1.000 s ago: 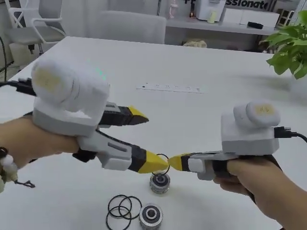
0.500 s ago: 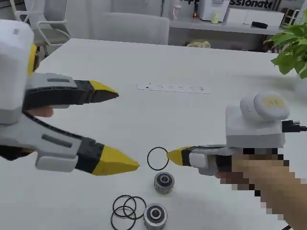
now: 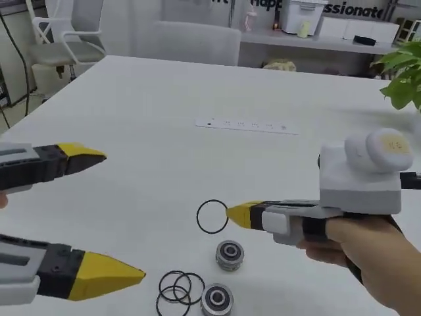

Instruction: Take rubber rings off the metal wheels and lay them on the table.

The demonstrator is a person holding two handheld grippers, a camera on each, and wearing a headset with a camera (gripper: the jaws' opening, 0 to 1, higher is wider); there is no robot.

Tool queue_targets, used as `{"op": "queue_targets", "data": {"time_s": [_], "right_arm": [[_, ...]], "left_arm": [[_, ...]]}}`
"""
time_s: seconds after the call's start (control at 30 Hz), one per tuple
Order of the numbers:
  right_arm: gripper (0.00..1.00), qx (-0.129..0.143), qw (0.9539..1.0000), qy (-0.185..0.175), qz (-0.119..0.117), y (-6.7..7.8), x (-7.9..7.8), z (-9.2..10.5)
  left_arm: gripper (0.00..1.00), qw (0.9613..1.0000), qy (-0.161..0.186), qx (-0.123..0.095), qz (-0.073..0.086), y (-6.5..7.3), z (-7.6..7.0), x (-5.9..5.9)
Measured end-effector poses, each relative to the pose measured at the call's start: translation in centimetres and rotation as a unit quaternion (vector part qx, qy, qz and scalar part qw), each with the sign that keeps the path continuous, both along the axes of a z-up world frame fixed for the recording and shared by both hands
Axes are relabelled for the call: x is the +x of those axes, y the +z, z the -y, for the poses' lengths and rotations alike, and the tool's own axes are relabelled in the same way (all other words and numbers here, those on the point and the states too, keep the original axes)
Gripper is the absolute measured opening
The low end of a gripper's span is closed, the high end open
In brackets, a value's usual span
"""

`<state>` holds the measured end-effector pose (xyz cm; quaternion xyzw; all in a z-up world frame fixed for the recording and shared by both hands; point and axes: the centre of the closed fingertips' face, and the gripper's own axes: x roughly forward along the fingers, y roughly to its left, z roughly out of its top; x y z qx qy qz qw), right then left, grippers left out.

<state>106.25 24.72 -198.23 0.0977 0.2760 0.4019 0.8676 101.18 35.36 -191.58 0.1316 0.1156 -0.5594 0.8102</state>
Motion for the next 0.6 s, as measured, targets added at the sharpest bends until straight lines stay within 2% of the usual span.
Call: {"op": "queue_targets", "data": {"time_s": [0.1, 0.13, 0.3, 0.37, 0.43, 0.53, 0.6], "right_arm": [[0.00, -0.004, 0.9999, 0.013, 0.006, 0.1, -0.3, -0.5], [0.00, -0.006, 0.9998, 0.018, 0.008, 0.1, -0.5, -0.8], [0.00, -0.033, 0.9979, 0.049, 0.026, -0.4, -1.2, -1.6], [0.00, -0.044, 0.9970, 0.057, 0.028, -0.8, -1.4, -1.8], [0.00, -0.043, 0.9967, 0.066, 0.023, -1.1, -1.7, -2.1], [0.00, -0.046, 0.9960, 0.076, 0.015, -1.7, -2.0, -2.6], [0.00, -0.051, 0.9952, 0.083, 0.010, -2.1, -2.3, -2.9]], "left_arm": [[0.91, 0.9997, 0.014, -0.002, -0.018, -1.3, -0.3, -0.4], [0.92, 0.9993, 0.018, -0.004, -0.032, -1.9, -0.3, -0.6], [0.96, 0.9983, 0.013, 0.004, -0.057, -4.3, 0.5, -1.8], [0.98, 0.9978, 0.013, 0.013, -0.064, -5.1, 0.8, -2.1], [0.98, 0.9975, 0.007, 0.019, -0.068, -5.7, 1.0, -2.5], [0.97, 0.9967, 0.003, 0.018, -0.079, -5.9, 1.1, -2.9], [0.97, 0.9966, 0.003, 0.019, -0.080, -6.0, 1.1, -3.1]]}}
